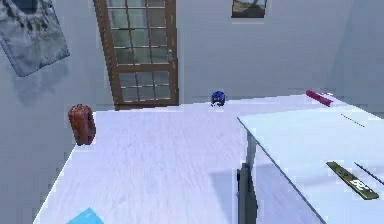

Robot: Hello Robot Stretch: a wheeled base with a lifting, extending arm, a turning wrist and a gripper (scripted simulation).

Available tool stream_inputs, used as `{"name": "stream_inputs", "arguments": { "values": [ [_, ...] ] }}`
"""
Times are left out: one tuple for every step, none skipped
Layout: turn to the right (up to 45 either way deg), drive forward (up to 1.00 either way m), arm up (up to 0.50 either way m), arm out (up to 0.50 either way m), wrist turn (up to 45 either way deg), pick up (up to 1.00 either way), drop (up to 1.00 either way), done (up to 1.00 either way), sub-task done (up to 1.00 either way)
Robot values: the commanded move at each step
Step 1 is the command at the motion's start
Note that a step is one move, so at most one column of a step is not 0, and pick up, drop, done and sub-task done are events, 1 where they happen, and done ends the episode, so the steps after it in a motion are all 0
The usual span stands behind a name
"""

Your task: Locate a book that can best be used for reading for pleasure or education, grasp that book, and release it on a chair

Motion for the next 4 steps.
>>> {"name": "stream_inputs", "arguments": {
  "values": [
    [0.0, 0.0, 0.0, 0.26, 0.0, 0.0, 0.0, 0.0, 0.0],
    [0.0, 0.0, 0.0, 0.0, 39.0, 0.0, 0.0, 0.0, 0.0],
    [0.0, 0.0, -0.32, 0.0, 0.0, 0.0, 0.0, 0.0, 0.0],
    [0.0, 0.0, -0.5, 0.0, 0.0, 0.0, 0.0, 0.0, 0.0]
  ]
}}
